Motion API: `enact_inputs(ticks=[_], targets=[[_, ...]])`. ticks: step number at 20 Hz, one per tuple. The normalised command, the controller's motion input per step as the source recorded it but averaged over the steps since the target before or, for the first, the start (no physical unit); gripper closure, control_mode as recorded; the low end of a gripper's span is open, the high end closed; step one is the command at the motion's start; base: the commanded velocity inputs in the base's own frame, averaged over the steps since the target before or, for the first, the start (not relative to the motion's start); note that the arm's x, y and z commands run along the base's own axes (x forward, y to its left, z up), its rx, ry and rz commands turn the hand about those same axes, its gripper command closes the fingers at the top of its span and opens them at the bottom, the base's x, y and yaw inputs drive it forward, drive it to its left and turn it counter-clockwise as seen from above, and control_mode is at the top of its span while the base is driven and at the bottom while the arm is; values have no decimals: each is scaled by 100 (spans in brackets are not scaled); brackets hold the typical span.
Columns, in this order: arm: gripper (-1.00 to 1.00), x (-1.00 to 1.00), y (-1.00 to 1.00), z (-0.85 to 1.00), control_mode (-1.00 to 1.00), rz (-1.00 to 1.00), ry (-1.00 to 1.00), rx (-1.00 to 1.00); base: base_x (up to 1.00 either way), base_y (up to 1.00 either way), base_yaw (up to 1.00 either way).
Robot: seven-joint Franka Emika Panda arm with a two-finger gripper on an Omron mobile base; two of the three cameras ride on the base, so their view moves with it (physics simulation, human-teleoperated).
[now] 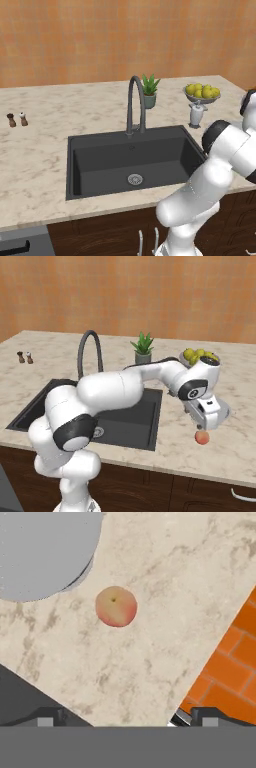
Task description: Put the colander in the sink, put the peach in the colander, and turn on the sink faucet and pour water over the colander.
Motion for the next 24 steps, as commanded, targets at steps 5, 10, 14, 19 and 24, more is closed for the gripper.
enact_inputs(ticks=[5,10,14,19,24], targets=[[-100,71,-52,-24,-100,-7,0,4,0,0,0],[-100,47,-55,-34,-100,-6,0,3,0,0,0],[-100,48,-43,-6,-100,-8,0,8,0,0,0],[-100,47,-17,-21,-100,-9,0,3,0,0,0],[-100,18,3,-47,-100,-15,0,0,0,0,0]])
